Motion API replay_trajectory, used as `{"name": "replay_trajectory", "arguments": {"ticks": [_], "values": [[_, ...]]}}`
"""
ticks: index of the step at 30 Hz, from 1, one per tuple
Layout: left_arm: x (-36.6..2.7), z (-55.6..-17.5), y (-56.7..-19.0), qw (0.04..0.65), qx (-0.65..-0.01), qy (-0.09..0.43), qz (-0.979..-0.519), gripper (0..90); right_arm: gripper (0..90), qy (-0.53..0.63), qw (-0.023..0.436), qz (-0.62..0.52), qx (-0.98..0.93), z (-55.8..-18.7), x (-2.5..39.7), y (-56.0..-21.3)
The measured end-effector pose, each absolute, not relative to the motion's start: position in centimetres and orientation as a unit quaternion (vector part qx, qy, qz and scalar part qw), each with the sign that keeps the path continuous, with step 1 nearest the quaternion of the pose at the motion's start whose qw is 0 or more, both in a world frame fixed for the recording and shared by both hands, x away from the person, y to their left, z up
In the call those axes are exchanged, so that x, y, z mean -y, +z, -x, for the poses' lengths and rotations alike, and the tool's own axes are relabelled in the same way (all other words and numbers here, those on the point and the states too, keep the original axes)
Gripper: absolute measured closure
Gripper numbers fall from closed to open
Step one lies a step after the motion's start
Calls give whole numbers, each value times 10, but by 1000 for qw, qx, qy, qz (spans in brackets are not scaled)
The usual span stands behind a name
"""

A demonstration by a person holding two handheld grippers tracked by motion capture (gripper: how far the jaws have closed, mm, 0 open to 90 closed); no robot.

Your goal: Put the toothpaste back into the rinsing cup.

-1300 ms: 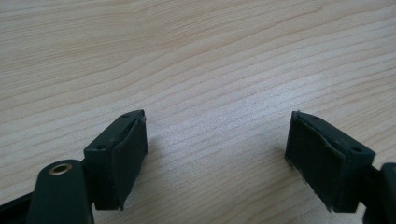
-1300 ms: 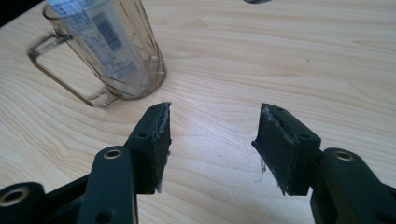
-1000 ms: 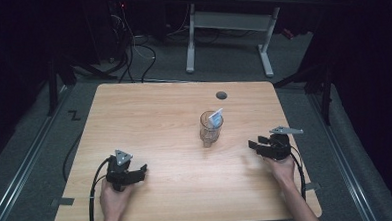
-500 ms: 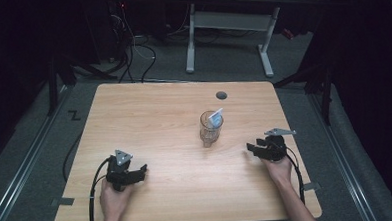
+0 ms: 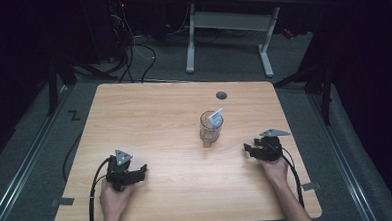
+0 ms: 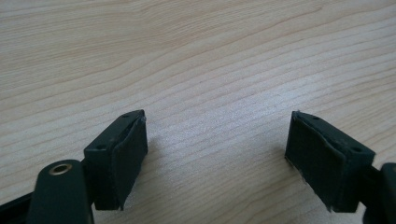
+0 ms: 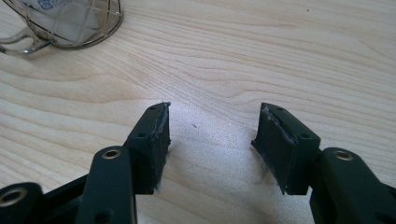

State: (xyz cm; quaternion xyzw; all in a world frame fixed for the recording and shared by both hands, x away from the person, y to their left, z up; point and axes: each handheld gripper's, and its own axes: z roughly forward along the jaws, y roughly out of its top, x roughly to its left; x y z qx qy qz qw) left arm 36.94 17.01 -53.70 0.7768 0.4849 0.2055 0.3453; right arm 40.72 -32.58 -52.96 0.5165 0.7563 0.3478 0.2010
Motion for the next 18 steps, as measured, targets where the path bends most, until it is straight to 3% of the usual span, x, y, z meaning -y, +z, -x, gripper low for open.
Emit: {"name": "replay_trajectory", "arguments": {"ticks": [3, 18], "values": [[-170, -369, -537, 345, -485, 205, -777, 209, 425, 324, 235, -493, -772, -405, 317, -530], [-170, -369, -537, 345, -486, 206, -776, 210, 402, 326, 227, -502, -768, -407, 319, -531]]}}
